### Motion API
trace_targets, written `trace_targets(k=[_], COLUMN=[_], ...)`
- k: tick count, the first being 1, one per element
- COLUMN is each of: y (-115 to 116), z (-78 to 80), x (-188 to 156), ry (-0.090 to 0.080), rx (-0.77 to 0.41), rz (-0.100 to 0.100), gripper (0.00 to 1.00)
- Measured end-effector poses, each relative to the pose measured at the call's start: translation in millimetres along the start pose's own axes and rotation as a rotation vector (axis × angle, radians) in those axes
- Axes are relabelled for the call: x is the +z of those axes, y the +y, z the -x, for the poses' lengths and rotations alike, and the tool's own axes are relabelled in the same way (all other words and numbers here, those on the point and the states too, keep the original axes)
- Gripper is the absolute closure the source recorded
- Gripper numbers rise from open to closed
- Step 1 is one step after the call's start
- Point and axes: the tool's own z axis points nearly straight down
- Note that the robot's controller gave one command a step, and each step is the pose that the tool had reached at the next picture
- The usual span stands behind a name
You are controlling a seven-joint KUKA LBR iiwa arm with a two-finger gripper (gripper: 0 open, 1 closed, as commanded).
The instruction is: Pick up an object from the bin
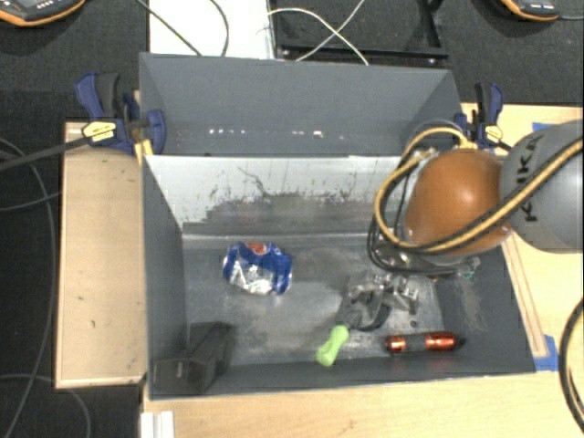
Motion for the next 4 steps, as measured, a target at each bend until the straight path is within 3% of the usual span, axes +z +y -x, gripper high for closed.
trace_targets(k=[2,3,4], y=[2,4,2], z=[-0.2,0.4,0.8], x=[-5,-26,-53], ry=[-0.001,0.001,-0.001], rx=[0.001,0.002,0.003], rz=[0.003,0.011,0.004], gripper=[1.0,1.0,1.0])
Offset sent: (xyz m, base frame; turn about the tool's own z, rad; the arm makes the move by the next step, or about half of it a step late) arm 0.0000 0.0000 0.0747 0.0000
